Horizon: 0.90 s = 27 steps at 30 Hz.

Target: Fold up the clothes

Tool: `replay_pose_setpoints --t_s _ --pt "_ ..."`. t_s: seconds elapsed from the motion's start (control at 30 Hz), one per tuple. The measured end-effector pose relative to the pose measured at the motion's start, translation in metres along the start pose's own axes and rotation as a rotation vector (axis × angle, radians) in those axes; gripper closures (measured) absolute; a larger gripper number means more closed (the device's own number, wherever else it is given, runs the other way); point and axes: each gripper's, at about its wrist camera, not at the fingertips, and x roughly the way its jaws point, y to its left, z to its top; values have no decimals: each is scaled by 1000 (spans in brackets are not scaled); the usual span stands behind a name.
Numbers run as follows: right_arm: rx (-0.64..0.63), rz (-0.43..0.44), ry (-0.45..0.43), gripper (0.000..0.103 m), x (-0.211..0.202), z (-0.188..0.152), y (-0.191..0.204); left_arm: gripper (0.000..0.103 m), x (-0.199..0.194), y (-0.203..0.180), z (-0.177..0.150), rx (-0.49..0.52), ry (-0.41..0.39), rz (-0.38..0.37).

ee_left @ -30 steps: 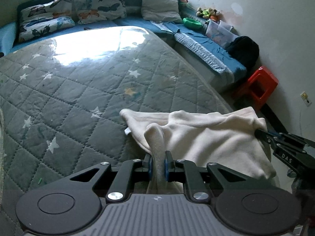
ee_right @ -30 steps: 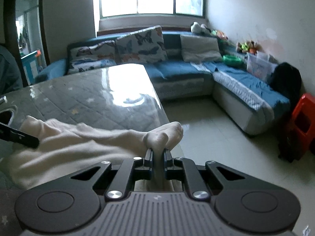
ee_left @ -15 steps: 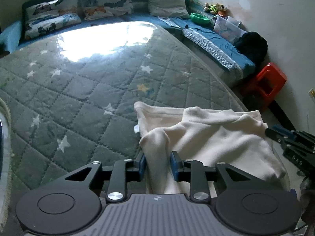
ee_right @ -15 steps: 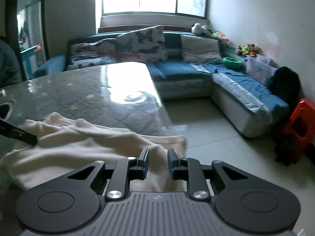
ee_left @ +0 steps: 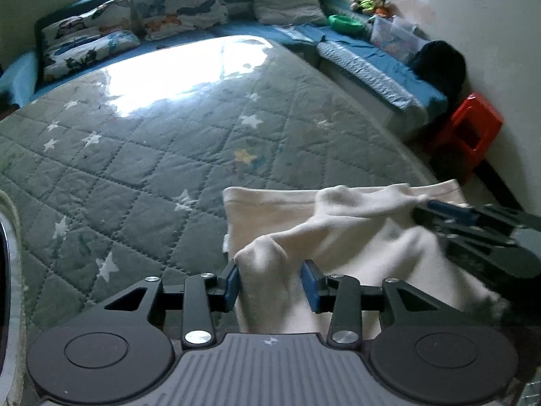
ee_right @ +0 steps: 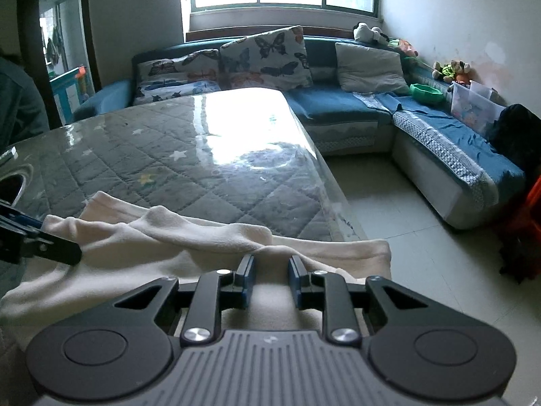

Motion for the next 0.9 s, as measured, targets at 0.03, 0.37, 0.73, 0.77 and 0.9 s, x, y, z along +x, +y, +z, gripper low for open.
replay_pose_setpoints --t_s 0.03,0.37,0.73,0.77,0.9 --pt "-5 -1 -6 81 -3 -1 1 58 1 1 0 -2 1 1" --pt "-87 106 -28 70 -24 -19 36 52 5 1 2 7 -8 33" --pt "-133 163 -51 64 -54 -44 61 47 7 6 2 0 -11 57" --pt "-128 166 -49 64 -57 -48 61 46 7 6 2 1 -11 61" --pt "-132 149 -65 61 -69 -55 56 42 2 3 0 13 -18 70"
